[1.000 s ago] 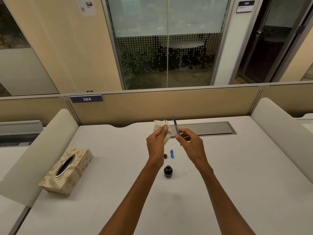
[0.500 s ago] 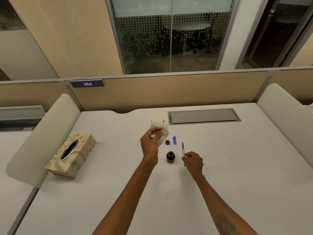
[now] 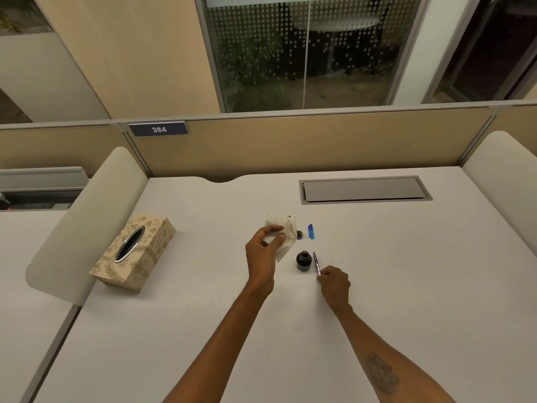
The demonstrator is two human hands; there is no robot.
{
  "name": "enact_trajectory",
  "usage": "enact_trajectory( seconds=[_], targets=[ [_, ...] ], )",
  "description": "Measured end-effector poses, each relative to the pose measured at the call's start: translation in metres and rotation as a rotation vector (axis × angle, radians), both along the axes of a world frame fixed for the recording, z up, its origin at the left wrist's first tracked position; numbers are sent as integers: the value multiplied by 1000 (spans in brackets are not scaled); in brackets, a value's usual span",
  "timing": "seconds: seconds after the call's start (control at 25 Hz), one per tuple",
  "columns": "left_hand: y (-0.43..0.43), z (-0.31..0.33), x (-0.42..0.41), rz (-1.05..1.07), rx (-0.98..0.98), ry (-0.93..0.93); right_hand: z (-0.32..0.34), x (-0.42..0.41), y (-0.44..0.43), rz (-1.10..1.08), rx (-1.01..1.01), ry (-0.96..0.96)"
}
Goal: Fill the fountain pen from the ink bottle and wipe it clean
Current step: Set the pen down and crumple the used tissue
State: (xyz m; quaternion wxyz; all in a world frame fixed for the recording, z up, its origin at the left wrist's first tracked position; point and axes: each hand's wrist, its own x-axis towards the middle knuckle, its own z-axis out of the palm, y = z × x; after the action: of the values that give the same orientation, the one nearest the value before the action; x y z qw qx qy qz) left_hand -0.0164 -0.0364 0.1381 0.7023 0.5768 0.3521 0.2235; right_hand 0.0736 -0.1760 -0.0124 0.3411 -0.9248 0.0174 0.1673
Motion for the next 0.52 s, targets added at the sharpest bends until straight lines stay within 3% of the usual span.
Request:
enact_trajectory(
  seconds=[0.52],
  targets=[
    [8,-3,5,-21,-24,-2,-6,7,-1,-35,26,37]
  ],
)
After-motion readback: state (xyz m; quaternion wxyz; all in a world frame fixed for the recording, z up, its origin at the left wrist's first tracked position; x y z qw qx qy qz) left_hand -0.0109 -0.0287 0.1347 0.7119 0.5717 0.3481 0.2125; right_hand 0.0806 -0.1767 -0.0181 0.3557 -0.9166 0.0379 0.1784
